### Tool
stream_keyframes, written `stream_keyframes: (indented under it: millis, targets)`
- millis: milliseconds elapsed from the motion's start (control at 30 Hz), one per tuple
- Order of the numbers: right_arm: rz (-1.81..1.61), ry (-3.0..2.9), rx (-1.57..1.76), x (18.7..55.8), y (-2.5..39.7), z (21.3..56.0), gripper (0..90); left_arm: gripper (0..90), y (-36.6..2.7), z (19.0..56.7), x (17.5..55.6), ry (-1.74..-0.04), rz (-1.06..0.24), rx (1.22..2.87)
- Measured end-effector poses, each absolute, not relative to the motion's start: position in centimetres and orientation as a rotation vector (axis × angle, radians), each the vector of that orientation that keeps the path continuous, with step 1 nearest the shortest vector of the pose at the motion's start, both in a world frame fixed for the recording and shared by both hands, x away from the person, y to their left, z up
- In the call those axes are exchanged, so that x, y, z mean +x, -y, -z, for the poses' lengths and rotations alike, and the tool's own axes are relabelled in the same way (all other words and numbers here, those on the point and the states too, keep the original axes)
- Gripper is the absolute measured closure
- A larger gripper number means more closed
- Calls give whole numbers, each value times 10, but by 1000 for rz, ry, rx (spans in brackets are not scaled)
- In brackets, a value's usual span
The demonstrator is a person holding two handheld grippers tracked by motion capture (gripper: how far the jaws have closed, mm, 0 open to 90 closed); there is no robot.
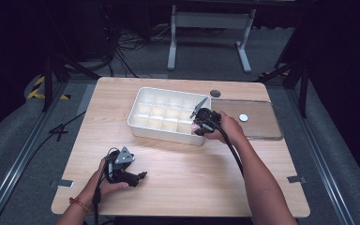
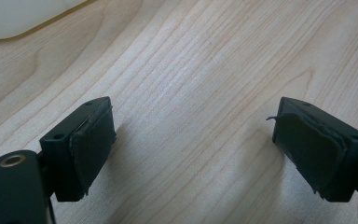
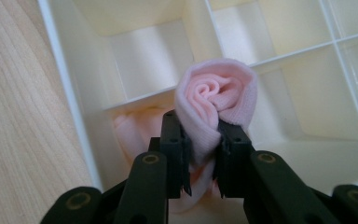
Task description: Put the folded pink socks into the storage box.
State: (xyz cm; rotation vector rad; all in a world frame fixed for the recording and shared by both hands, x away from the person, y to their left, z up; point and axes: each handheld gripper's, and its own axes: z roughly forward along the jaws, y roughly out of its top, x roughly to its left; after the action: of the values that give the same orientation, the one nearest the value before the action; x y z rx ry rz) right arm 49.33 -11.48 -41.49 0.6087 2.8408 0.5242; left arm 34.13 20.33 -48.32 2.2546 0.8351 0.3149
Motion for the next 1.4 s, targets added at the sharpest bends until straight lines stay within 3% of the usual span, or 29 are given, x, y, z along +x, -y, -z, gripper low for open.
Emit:
stream_keyframes:
  millis: [733, 1400]
  targets:
    - [-560, -2854, 688, 495, 119, 419, 732, 130, -203, 483, 342, -826, -319, 2262]
    - [-767, -2809, 747, 489, 134, 402, 565, 130, -203, 483, 342, -825, -319, 2263]
